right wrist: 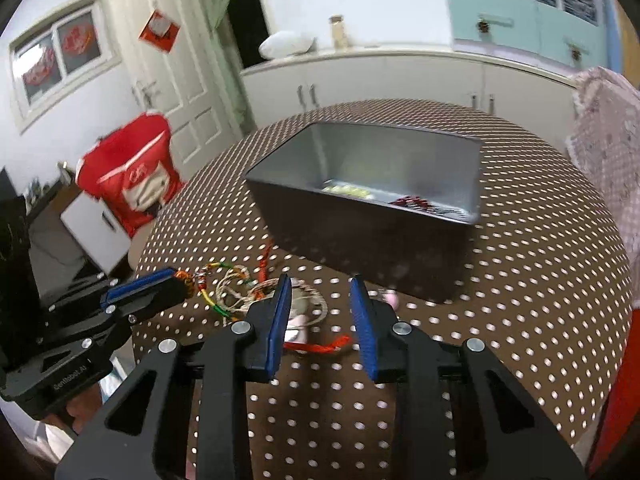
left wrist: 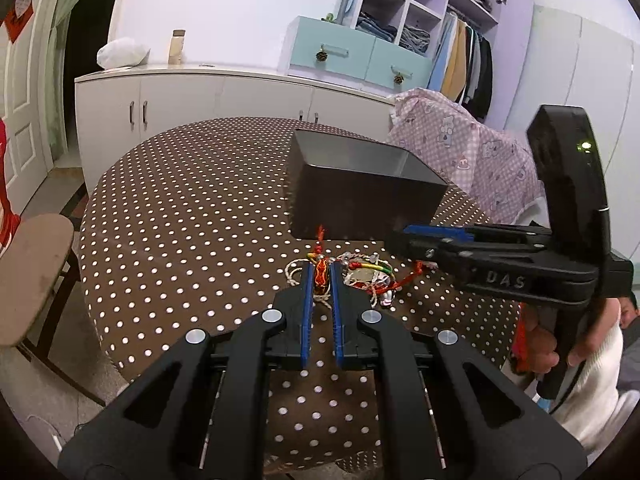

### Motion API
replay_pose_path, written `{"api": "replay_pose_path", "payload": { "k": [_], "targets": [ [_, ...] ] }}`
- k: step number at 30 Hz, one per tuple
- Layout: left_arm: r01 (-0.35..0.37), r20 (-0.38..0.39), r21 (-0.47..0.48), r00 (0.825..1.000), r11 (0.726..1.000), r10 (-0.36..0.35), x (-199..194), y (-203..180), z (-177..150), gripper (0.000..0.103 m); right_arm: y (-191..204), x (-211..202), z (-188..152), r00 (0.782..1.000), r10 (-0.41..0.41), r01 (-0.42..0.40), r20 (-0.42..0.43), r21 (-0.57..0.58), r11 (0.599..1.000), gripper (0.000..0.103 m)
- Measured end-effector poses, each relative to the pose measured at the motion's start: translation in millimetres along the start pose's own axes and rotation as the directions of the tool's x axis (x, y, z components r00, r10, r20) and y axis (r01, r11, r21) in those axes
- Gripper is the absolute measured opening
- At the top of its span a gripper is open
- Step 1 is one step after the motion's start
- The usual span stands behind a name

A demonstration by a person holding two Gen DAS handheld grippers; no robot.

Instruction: Organize jewelry

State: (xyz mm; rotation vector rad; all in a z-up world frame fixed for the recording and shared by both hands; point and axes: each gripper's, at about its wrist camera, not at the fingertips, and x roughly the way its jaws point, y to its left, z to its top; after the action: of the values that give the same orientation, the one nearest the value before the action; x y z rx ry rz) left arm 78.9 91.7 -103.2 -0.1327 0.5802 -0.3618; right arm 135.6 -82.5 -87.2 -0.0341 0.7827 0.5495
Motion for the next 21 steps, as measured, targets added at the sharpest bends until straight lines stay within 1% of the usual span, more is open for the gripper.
{"api": "replay_pose_path", "payload": {
  "k": [6,13,14,16,17,18,21],
  "targets": [
    [-0.009,0.006,-0.026,1.0,1.0,0.01,-2,11,-1,0.009,17,20,-1,0.997,-0.007,0.002,-0.078,-0.068,0.998,0.029],
    [-0.003,0.007,-0.039,1.0,0.999,0.003,3,16,2,0.009,27,24,-7,0.996,0.008,-0.017,-0.088,-0.108,0.994,0.028],
    [-0.002,0.009,-0.04,1.0,0.999,0.002,2,16,2,0.009,28,23,-8,0.996,0.014,-0.024,-0.088,-0.109,0.994,0.024],
    [0.0,0.013,-0.039,1.0,0.999,0.001,1,17,3,0.009,28,22,-7,0.996,0.016,-0.024,-0.086,-0.095,0.995,0.02],
    [-0.001,0.017,-0.038,1.0,0.999,0.001,0,17,4,0.009,28,20,-7,0.997,0.014,-0.021,-0.081,-0.083,0.996,0.02],
    [-0.003,0.021,-0.038,1.0,0.999,0.004,0,18,5,0.009,26,17,-7,0.997,0.009,-0.014,-0.072,-0.071,0.997,0.017],
    [-0.007,0.032,-0.044,0.999,0.999,0.009,-2,21,9,0.009,21,7,-5,0.999,0.032,-0.033,-0.043,-0.028,0.999,0.01]
  ]
}}
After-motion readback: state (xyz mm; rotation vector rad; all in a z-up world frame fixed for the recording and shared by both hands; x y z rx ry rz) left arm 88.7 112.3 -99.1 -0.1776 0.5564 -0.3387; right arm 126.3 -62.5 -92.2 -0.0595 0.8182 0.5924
